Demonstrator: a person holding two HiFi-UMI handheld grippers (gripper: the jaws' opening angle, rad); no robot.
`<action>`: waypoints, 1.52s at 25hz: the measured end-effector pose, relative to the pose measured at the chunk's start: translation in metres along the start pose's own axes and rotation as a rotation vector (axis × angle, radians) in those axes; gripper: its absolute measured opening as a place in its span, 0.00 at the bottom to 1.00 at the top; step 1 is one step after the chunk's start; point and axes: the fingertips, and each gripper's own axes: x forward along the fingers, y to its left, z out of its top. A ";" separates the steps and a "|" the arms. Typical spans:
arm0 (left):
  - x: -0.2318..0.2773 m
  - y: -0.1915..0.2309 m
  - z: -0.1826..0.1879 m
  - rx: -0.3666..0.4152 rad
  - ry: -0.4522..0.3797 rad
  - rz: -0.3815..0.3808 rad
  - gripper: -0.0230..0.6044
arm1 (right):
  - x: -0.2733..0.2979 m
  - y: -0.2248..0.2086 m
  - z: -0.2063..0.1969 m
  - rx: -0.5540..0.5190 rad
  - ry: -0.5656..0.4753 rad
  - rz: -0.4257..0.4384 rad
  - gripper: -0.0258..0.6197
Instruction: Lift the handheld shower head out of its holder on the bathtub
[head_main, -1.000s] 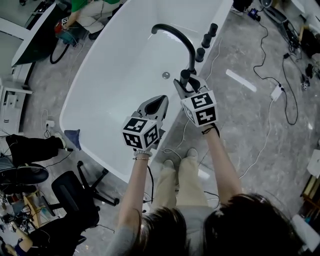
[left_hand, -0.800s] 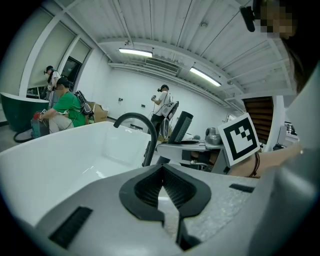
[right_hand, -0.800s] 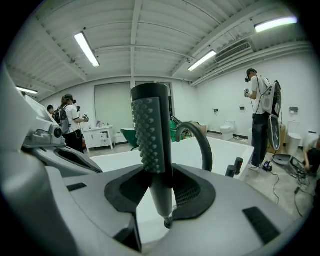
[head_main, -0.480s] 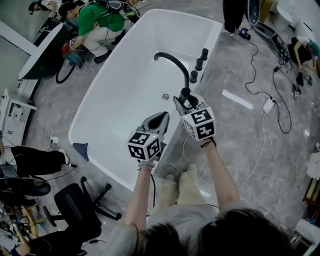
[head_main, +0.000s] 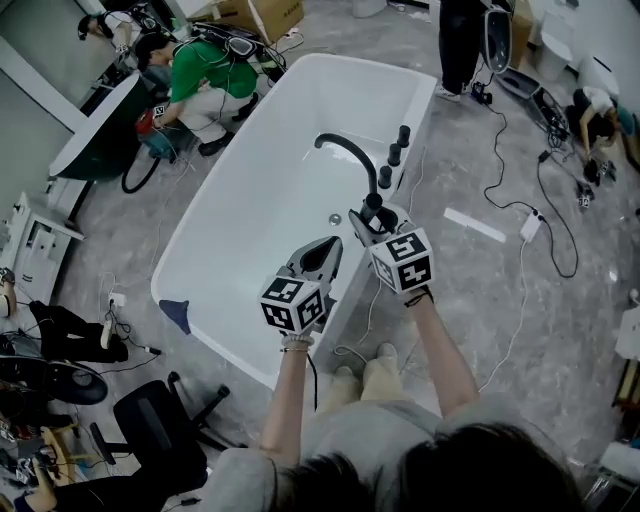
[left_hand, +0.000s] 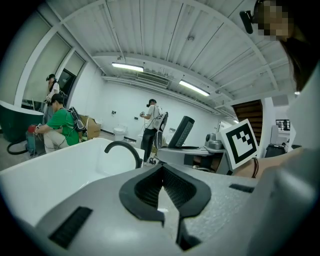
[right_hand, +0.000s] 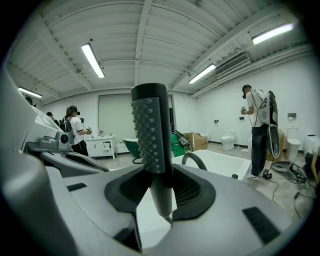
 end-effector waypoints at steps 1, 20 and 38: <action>-0.003 -0.004 0.004 0.007 -0.006 -0.004 0.04 | -0.005 0.002 0.004 -0.001 -0.005 0.001 0.24; -0.052 -0.071 0.052 0.131 -0.147 -0.107 0.04 | -0.080 0.036 0.050 -0.002 -0.107 0.005 0.24; -0.065 -0.098 0.050 0.190 -0.169 -0.138 0.04 | -0.132 0.032 0.061 0.068 -0.188 -0.008 0.24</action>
